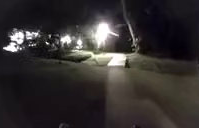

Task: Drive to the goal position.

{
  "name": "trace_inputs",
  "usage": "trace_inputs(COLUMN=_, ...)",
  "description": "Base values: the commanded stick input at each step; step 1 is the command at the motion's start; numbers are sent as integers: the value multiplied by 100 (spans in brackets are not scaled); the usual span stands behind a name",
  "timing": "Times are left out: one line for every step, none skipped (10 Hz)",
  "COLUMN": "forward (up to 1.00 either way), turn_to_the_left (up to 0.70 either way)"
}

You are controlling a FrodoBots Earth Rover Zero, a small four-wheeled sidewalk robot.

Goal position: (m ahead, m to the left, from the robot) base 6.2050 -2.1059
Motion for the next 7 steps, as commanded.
trace_inputs(forward=45, turn_to_the_left=0)
trace_inputs(forward=45, turn_to_the_left=0)
trace_inputs(forward=45, turn_to_the_left=0)
trace_inputs(forward=45, turn_to_the_left=0)
trace_inputs(forward=45, turn_to_the_left=0)
trace_inputs(forward=45, turn_to_the_left=0)
trace_inputs(forward=45, turn_to_the_left=0)
